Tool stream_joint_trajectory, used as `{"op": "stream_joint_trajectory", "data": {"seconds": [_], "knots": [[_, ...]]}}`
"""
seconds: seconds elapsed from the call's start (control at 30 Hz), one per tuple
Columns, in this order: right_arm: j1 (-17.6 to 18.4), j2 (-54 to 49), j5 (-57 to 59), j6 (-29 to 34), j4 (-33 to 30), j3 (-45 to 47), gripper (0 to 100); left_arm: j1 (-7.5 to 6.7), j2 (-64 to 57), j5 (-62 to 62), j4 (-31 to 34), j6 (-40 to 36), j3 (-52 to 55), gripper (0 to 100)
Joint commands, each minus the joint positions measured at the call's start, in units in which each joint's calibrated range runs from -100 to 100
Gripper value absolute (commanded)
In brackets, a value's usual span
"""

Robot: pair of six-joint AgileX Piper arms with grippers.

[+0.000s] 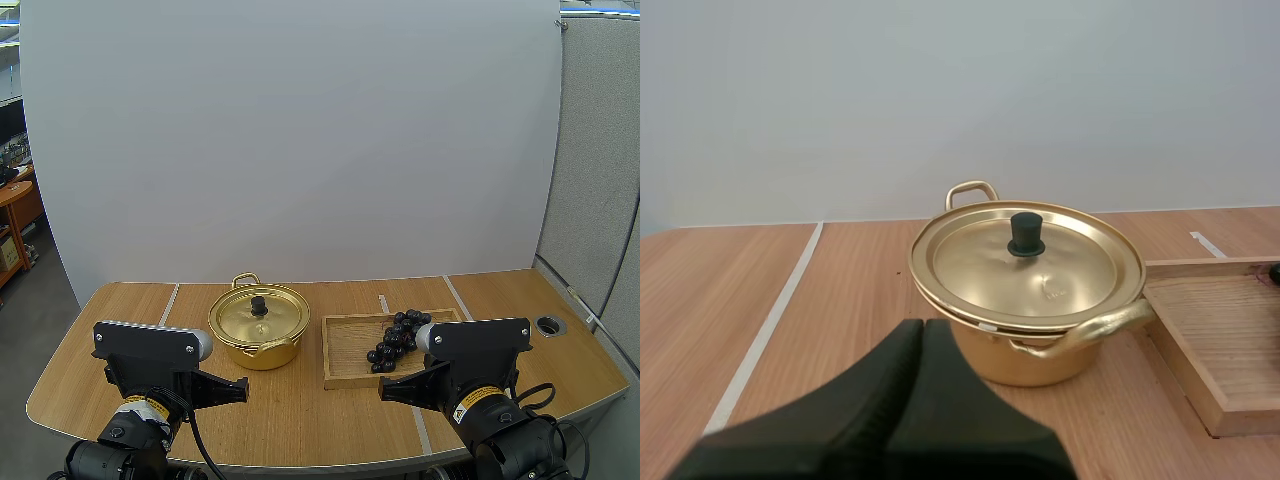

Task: Open the pot, put the grape inside, and close it

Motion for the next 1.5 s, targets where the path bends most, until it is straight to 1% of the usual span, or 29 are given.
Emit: {"op": "stream_joint_trajectory", "data": {"seconds": [0.0, 1.3, 1.4, 1.47], "knots": [[-0.3, -0.3, -0.3, -0.3, -0.3, 0.2, 0, 0.0, -0.2, -1.3, 0.4, -0.5, 0.1, 0], [-0.3, -0.3, -0.3, -0.3, 0.6, 0.2, 0, 0.0, -0.2, -1.3, 0.4, -0.5, 0.1, 0], [-0.3, -0.3, -2.9, -0.3, 1.5, 0.2, 0, 0.0, -0.2, -2.2, 0.4, -0.5, 0.1, 0], [-0.3, -0.3, -5.7, -0.3, 1.1, 0.2, 0, 0.0, -0.2, -3.7, 0.4, -0.5, 0.1, 0]]}}
